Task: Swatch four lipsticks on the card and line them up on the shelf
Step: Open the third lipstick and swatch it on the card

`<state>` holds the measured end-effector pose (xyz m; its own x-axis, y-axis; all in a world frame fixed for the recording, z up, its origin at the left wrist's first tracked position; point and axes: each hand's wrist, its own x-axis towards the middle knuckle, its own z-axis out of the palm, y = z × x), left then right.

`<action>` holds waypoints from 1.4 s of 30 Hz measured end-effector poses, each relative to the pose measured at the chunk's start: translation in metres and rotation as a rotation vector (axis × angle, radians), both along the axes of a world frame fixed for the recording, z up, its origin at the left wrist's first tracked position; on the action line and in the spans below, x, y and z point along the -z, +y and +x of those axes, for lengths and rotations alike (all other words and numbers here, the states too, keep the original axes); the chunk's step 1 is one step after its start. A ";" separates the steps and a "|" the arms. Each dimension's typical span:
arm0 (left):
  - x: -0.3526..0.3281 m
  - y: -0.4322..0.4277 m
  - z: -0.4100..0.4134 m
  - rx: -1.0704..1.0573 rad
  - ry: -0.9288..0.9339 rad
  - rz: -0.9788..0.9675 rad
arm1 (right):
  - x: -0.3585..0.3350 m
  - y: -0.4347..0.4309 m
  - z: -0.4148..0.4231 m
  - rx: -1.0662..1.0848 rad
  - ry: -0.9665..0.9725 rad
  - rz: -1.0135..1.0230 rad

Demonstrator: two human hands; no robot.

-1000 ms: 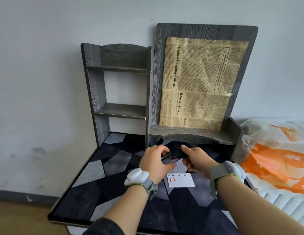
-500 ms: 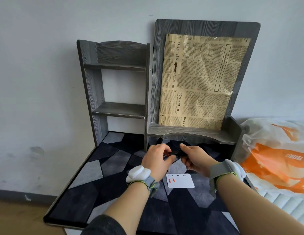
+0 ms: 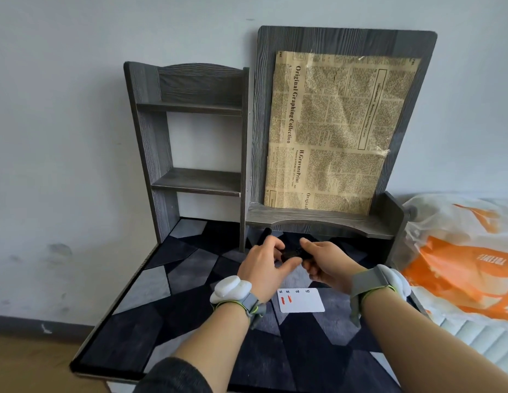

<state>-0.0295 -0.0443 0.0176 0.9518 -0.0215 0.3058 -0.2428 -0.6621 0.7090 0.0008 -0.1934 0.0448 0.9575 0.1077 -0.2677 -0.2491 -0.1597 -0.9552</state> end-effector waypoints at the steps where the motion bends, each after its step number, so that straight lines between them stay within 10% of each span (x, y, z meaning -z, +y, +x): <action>1: 0.000 0.000 0.000 0.006 -0.005 -0.001 | 0.000 0.000 0.000 -0.002 0.000 0.000; 42: 0.038 0.032 0.007 -0.072 0.140 0.249 | 0.025 -0.008 0.009 0.112 0.065 0.006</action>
<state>-0.0221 -0.0120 -0.0200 0.9862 -0.0106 0.1650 -0.1003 -0.8319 0.5458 0.0099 -0.2015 0.0202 0.9442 0.0028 -0.3295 -0.3267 -0.1220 -0.9372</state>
